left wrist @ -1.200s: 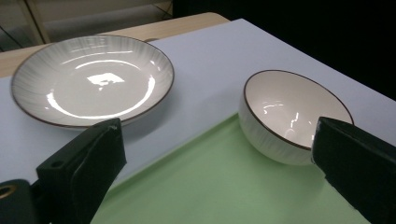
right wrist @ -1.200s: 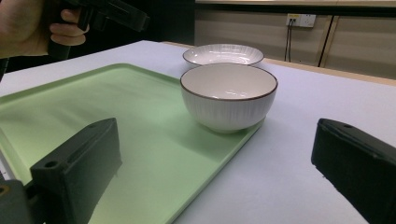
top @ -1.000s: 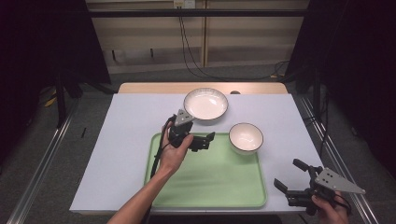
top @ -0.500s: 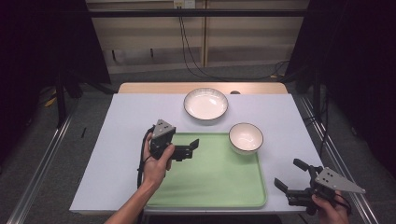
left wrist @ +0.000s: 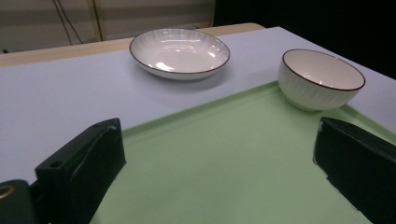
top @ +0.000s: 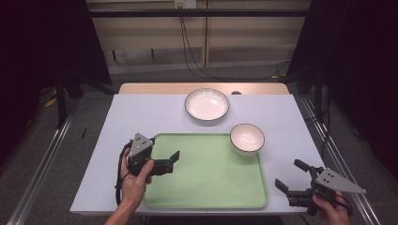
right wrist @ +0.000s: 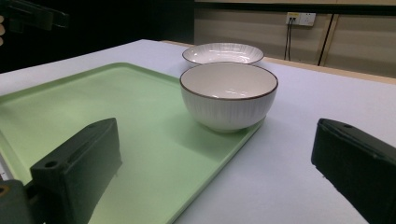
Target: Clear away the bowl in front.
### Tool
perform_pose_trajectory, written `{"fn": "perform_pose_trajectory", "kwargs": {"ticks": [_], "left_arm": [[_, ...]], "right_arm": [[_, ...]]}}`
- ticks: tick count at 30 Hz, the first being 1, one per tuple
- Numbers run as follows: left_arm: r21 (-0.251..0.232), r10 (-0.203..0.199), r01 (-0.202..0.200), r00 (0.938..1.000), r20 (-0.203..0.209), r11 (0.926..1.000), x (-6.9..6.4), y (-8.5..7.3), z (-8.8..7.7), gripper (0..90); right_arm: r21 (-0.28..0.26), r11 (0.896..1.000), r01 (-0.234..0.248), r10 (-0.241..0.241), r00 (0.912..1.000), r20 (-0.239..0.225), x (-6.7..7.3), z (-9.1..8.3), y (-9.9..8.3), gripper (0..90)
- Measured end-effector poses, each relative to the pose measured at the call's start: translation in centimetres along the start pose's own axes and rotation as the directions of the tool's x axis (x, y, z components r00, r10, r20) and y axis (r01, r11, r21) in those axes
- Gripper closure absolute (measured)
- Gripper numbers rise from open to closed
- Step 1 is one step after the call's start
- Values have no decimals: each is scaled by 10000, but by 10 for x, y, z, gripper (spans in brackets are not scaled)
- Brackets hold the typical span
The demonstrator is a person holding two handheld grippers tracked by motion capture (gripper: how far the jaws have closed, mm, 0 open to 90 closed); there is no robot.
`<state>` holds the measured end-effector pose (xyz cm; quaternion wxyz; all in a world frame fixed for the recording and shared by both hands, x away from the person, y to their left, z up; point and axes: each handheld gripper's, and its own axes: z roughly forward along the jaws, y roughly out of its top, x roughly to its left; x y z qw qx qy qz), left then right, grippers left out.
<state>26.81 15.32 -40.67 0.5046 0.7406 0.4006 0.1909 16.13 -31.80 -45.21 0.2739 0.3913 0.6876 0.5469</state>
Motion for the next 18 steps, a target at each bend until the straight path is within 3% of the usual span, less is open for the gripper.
{"fn": "perform_pose_trajectory", "kwargs": {"ticks": [6, 11, 13, 18], "left_arm": [[252, 114, -116, 9999, 77, 9996, 3, -11, -12, 21], [157, 19, -15, 9998, -216, 9999, 6, -23, -26, 16], [371, 230, -217, 9991, -354, 9991, 6, -29, -29, 23], [273, -209, 228, 9973, -702, 9994, 9, -39, -37, 22]], "right_arm": [[-29, 10000, 40, -40, 10000, 43, 0, 1, 0, 10], [-3, 10000, -4, 4, 10000, 27, 0, 0, 0, 10], [-39, 10000, 10, -10, 10000, 58, 0, 1, 0, 10], [-2, 10000, 29, -29, 10000, 93, 0, 0, 0, 10]]}}
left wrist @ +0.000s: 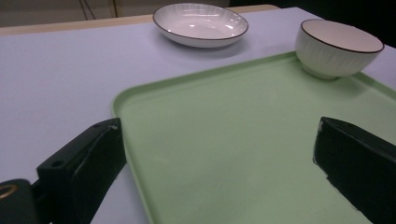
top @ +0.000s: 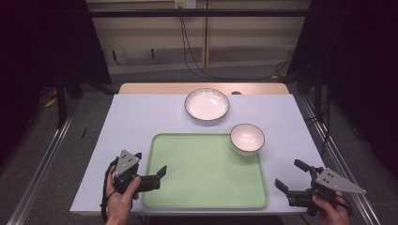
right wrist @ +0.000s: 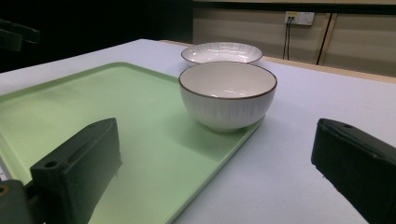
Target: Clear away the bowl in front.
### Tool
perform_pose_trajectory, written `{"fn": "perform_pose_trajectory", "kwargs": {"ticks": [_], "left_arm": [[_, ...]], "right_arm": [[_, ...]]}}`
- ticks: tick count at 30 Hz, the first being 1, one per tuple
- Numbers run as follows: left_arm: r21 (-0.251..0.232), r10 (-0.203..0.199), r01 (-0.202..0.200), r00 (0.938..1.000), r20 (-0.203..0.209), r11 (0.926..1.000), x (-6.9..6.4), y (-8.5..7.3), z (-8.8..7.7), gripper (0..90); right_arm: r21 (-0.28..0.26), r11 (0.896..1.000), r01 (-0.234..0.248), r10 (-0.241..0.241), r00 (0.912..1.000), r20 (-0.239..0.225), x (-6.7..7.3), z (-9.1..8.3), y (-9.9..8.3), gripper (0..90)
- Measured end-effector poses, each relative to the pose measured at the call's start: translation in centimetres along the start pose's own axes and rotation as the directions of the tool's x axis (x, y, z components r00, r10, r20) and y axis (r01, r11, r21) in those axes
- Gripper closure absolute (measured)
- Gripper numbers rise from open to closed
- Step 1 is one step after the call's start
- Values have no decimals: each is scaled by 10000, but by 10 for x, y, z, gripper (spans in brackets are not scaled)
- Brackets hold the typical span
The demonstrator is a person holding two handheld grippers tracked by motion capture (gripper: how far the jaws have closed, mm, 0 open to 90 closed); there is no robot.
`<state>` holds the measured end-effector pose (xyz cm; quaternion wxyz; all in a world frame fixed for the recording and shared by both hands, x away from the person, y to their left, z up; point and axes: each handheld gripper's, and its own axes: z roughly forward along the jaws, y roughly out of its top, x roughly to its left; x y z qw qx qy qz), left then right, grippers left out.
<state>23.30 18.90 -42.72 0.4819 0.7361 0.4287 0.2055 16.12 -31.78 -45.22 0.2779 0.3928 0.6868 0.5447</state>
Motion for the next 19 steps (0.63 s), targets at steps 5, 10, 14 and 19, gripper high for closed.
{"fn": "perform_pose_trajectory", "kwargs": {"ticks": [5, 10, 14, 19], "left_arm": [[210, -203, 208, 9996, -210, 9996, 0, -13, -9, 20], [19, 40, -40, 9999, -103, 10000, -6, -17, -19, 14], [-88, 85, -85, 10000, -9, 9999, -6, -17, -20, 15], [-324, -238, 237, 9997, -45, 9992, 3, -15, -20, 15]], "right_arm": [[0, 10000, -31, 31, 10000, 64, -1, -1, 0, 10], [-16, 10000, 23, -22, 9999, 153, -1, -1, 0, 10], [7, 10000, 10, -10, 9999, 144, -2, -1, 0, 10], [93, 9999, 118, -121, 9991, 399, -4, -1, 0, 10]]}}
